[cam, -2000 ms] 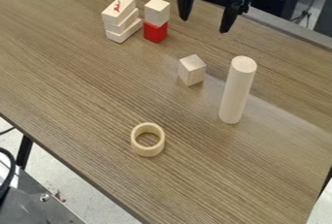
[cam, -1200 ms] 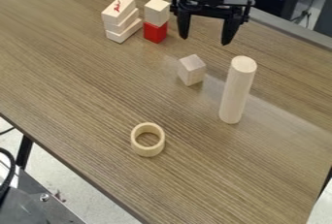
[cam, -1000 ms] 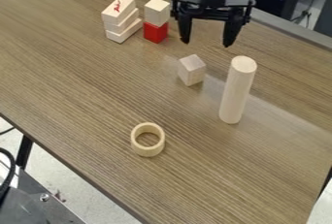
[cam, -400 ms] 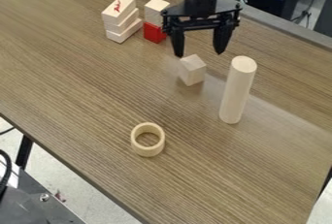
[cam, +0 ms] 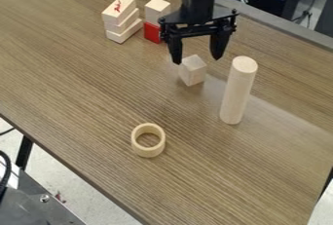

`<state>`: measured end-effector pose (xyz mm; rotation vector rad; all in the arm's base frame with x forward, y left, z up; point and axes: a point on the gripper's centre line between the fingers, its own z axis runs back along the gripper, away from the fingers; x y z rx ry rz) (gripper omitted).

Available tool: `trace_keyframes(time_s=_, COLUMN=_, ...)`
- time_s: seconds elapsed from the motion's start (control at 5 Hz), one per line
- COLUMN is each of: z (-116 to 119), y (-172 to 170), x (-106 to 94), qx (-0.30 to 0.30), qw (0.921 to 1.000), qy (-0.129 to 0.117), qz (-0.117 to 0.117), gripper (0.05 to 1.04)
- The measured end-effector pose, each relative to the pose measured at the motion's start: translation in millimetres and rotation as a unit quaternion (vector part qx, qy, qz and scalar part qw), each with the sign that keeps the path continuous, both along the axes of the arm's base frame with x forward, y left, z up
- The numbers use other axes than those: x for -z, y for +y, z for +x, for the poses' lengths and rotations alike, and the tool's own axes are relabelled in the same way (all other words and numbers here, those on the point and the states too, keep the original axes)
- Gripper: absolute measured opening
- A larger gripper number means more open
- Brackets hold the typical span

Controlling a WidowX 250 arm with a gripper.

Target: Put the cube on top of the another cube

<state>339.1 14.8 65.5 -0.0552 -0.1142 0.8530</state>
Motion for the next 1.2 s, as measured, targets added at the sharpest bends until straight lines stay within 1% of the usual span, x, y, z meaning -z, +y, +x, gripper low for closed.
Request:
trace_keyframes(time_s=0.4, z=4.7, y=-1.8, x=8.7, qx=-0.004, qw=0.9999, qy=-0.011, qz=0.007, gripper=0.999)
trace_keyframes(time_s=0.6, z=9.5, y=1.0, x=14.2, qx=-0.004, qw=0.9996, qy=-0.023, qz=0.018, gripper=0.999)
trace_keyframes(time_s=0.8, z=9.3, y=0.1, x=23.1, qx=-0.015, qw=0.9998, qy=-0.014, qz=0.009, gripper=0.967)
trace_keyframes(time_s=1.0, z=7.0, y=1.2, x=25.2, qx=-0.030, qw=0.9995, qy=-0.011, qz=-0.001, gripper=0.689)
trace_keyframes(time_s=1.2, z=5.4, y=-0.6, x=25.6, qx=-0.042, qw=0.9990, qy=-0.007, qz=-0.012, gripper=0.562)
